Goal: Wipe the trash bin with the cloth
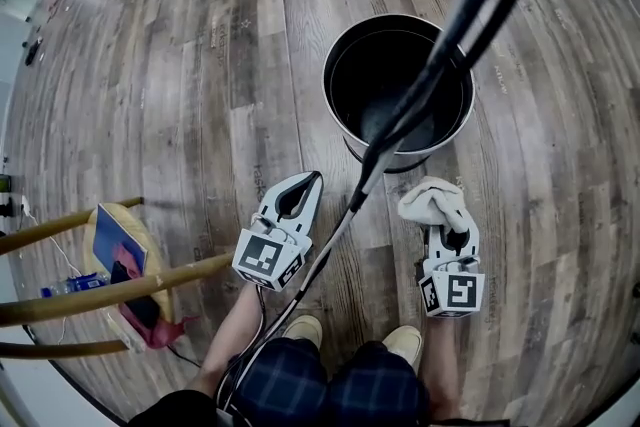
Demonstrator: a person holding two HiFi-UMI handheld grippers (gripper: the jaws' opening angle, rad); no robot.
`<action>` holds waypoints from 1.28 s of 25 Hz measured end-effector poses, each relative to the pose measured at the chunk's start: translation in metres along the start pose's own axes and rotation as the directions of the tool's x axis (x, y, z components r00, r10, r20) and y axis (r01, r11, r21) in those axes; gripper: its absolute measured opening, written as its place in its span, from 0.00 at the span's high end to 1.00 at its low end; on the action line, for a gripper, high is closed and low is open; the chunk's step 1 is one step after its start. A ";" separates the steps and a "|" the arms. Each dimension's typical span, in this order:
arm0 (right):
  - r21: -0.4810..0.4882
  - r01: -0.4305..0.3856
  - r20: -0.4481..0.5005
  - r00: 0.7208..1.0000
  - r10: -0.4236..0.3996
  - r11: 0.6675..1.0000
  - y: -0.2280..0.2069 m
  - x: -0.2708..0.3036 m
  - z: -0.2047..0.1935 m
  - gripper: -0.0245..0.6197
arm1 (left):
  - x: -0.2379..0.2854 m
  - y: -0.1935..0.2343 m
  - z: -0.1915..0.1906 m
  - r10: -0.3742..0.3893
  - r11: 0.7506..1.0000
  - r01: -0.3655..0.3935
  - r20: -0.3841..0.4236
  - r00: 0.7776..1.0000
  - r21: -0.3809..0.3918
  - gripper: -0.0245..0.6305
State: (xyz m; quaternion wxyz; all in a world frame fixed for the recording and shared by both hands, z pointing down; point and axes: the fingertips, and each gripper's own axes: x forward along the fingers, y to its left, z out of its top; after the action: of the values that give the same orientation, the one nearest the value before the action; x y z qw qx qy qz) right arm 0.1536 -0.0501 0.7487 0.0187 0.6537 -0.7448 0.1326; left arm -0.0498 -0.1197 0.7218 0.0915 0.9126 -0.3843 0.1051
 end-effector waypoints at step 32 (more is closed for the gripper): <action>-0.043 -0.163 -0.042 0.986 0.162 0.986 0.073 -0.039 0.120 0.81 | -0.050 -0.013 0.113 -0.002 1.000 0.002 0.011 1.000 0.006 0.97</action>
State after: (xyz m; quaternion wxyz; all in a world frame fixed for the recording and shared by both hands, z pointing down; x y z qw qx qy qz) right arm 0.1050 -0.0307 0.6119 0.0370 0.5876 -0.7980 0.1289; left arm -0.0605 -0.1049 0.5991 0.0865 0.9138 -0.3838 0.1011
